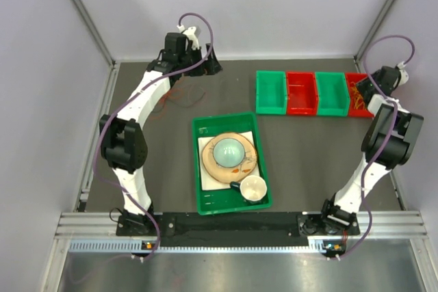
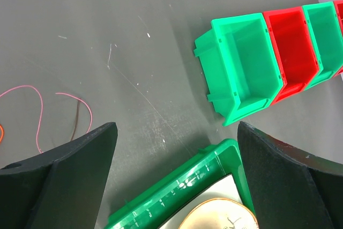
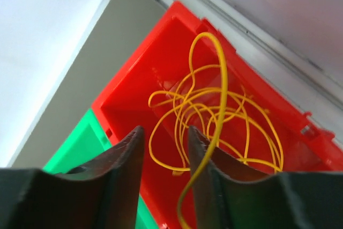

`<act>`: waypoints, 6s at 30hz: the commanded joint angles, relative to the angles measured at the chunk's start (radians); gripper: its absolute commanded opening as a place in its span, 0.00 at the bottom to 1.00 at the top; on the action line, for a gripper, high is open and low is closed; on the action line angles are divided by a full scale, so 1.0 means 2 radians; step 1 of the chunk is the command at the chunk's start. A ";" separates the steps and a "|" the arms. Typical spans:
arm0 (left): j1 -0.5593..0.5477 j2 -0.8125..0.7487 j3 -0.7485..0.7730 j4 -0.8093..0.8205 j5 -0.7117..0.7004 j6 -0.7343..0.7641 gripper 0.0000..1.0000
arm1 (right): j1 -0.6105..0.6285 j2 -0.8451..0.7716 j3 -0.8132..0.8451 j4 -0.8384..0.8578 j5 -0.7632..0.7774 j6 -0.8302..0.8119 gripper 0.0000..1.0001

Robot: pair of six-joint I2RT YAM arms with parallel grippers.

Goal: Untangle the cables

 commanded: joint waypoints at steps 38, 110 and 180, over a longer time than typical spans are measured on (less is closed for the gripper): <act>0.008 -0.088 -0.101 -0.008 -0.352 0.018 0.99 | 0.211 -0.277 -0.014 -0.173 -0.013 -0.083 0.68; 0.010 -0.085 0.288 0.093 0.101 -0.180 0.00 | 0.606 0.074 0.051 0.391 0.011 -0.203 0.67; 0.116 -0.099 -0.146 0.239 0.273 -0.087 0.31 | 0.512 0.089 0.555 -0.154 -0.092 -0.130 0.00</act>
